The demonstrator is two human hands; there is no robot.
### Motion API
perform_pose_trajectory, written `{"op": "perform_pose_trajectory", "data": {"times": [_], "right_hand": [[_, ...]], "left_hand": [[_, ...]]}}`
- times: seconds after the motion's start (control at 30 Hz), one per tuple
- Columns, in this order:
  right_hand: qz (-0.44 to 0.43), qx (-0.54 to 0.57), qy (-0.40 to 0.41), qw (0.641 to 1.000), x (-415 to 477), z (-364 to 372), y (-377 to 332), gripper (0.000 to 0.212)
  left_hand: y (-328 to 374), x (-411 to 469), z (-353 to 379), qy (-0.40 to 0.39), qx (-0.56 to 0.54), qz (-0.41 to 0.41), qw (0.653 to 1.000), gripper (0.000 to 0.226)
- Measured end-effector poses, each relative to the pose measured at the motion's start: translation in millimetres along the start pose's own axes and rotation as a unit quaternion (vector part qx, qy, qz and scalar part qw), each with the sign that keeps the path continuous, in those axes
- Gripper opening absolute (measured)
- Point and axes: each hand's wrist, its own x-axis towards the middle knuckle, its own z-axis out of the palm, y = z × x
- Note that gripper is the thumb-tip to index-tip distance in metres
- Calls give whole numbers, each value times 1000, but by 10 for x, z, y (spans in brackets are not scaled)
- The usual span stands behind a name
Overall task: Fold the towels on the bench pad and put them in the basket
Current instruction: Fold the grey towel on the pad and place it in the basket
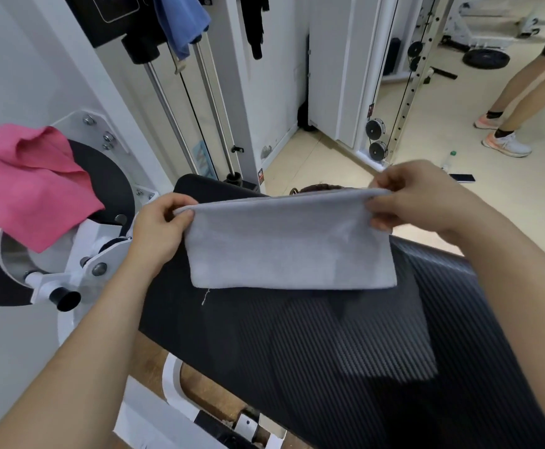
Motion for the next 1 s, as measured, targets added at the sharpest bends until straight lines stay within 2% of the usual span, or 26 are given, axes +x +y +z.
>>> {"op": "perform_pose_trajectory", "data": {"times": [0.1, 0.2, 0.3, 0.37, 0.43, 0.57, 0.63, 0.7, 0.77, 0.87, 0.93, 1.0], "right_hand": [[-140, -39, 95, 985, 91, 49, -336, 18], [-211, -3, 95, 973, 92, 49, -559, 24], [-223, -36, 66, 972, 122, 70, -456, 32], [-214, -100, 42, 971, 163, 173, -279, 38], [-212, -169, 5, 963, 171, 314, -59, 41], [-217, -250, -41, 943, 125, 455, 249, 45], [-226, -314, -43, 921, 88, 447, 280, 40], [-271, -386, -28, 882, 18, 461, 297, 31], [-310, -429, -8, 848, -83, 491, 324, 25], [-322, -475, 43, 818, -224, 536, 364, 19], [-358, -449, 68, 816, -355, 621, 395, 18], [-409, -416, 45, 811, -524, 803, 448, 30]], "left_hand": [[130, -267, -363, 99, -37, 25, 994, 36], [340, -755, -672, 137, 3, 74, 988, 36], [362, -1377, -643, 71, 75, 122, 987, 35], [215, -1734, -423, -38, 120, 93, 988, 50], [12, -2051, -154, -155, 177, 64, 970, 59], [-152, -2476, 295, -283, 191, 40, 939, 78], [-89, -2579, 440, -309, 184, 45, 932, 83], [-36, -2635, 551, -321, 205, 53, 923, 83], [-64, -2681, 663, -340, 240, 55, 908, 88], [-182, -2731, 748, -379, 243, 54, 891, 92], [-215, -2712, 730, -383, 192, 33, 903, 75], [-201, -2615, 713, -335, 135, 54, 931, 47]]}}
